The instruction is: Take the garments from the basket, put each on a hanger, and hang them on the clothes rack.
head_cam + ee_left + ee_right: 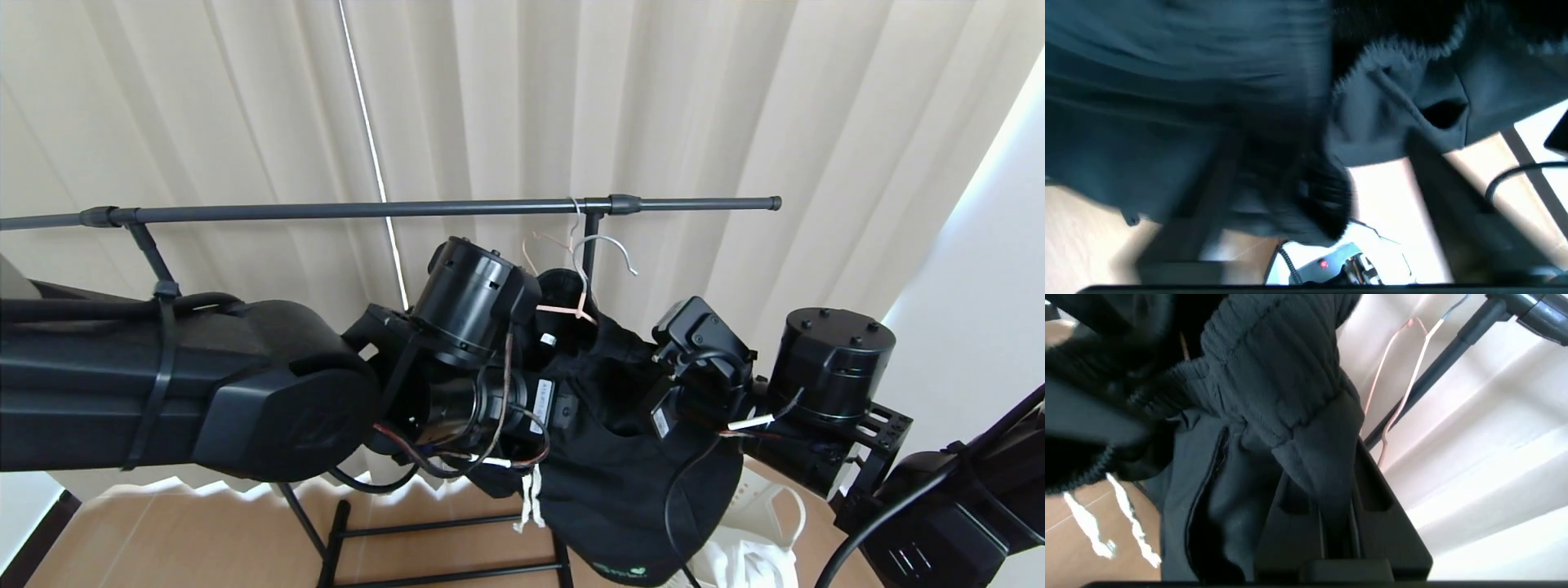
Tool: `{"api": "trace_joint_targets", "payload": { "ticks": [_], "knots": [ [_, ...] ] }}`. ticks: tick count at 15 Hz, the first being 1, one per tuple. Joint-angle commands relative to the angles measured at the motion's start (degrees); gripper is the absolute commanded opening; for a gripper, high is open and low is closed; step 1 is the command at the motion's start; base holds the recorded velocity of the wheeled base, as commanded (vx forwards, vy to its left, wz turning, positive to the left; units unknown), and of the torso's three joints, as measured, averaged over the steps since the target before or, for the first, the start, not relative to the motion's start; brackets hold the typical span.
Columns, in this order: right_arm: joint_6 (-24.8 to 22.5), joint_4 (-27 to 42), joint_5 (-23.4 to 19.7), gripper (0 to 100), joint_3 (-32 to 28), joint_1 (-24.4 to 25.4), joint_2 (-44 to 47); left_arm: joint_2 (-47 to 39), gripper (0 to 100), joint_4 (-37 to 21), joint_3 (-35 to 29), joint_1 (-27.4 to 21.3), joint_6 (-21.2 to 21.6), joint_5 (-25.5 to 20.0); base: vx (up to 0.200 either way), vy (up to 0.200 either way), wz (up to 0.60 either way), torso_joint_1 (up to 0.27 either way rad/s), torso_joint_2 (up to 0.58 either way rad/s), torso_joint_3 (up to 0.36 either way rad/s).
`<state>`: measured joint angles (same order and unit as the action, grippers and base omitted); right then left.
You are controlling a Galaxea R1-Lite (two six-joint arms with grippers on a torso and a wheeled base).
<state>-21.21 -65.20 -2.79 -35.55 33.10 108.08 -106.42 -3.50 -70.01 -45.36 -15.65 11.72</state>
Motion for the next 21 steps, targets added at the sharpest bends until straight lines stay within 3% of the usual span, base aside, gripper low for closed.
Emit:
{"api": "trace_joint_targets", "payload": {
  "ticks": [1, 3, 5, 7, 8, 9, 10, 11, 12, 17, 18, 20, 21],
  "knots": [
    [0.03, -0.02, -0.02, 0, -0.31, -0.14, 0.29, 5.09, 100, -0.02, 4.27, -0.69, 0.01, 0.33, 0.0, 0.0, 0.0, 0.0, 0.0, 0.0],
    [0.03, -0.02, -0.11, 0, -0.58, -0.23, 0.9, 11.94, 100, 0.16, 9.45, -1.13, 0.1, 0.5, 0.0, 0.0, 0.0, 0.0, 0.0, 0.0],
    [0.03, -0.02, -0.81, 0, -0.58, -0.23, 1.17, 17.57, 100, 1.13, 13.06, -1.13, 3.96, 0.59, 0.0, 0.0, 0.0, 0.0, 0.0, 0.0],
    [0.03, -0.02, -3.27, 0, -0.31, -0.31, 1.17, 21.61, 100, 2.09, 14.46, 0.27, 11.96, 0.5, 0.0, 0.0, 0.0, 0.0, 0.0, 0.0],
    [0.21, -0.02, -4.24, 0, -0.05, -0.23, 1.25, 23.19, 100, 2.36, 14.38, 4.84, 20.75, -0.47, 0.0, 0.0, 0.0, 0.0, 0.0, 0.0],
    [0.21, -0.02, -4.42, 0, -0.05, -0.23, 1.34, 23.19, 100, 2.97, 14.2, 6.16, 23.04, -1.17, 0.0, 0.0, 0.0, 0.0, 0.0, 0.0],
    [0.21, -0.11, -4.94, 0, -0.05, -0.23, 1.87, 22.58, 100, 7.1, 14.38, 9.41, 27.25, -5.21, 0.0, 0.0, 0.0, 0.0, 0.0, 0.0],
    [0.21, -0.11, -5.03, 0, 0.04, -0.23, 1.87, 22.31, 100, 8.51, 14.55, 10.29, 28.13, -6.97, 0.0, 0.0, 0.0, 0.0, 0.0, 0.0],
    [0.21, -1.07, -5.82, 0, 0.48, -0.23, 1.87, 21.17, 100, 9.83, 14.29, 13.46, 32.18, -11.98, 0.0, 0.0, 0.0, 0.0, 0.0, 0.0],
    [0.38, -5.03, -12.94, 0, 2.85, -0.4, 2.05, 18.36, 100, 9.65, 14.11, 24.53, 53.71, -32.46, 0.0, 0.0, 0.0, 0.0, 0.0, 0.0],
    [0.56, -5.03, -14.08, 0, 3.03, -0.4, 1.87, 18.01, 100, 9.65, 13.94, 24.79, 56.17, -35.18, 0.0, 0.0, 0.0, 0.0, 0.0, 0.0],
    [0.56, -5.12, -14.7, 0, 3.12, -0.4, 1.87, 17.74, 100, 9.65, 13.76, 24.79, 57.4, -36.24, 0.0, 0.0, 0.0, 0.0, 0.0, 0.0],
    [1.61, -5.12, -16.37, 0, 3.29, -0.4, 1.61, 15.9, 100, 9.56, 13.41, 24.79, 67.07, -37.64, 0.0, 0.0, 0.0, 0.0, 0.0, 0.0]
  ]
}}
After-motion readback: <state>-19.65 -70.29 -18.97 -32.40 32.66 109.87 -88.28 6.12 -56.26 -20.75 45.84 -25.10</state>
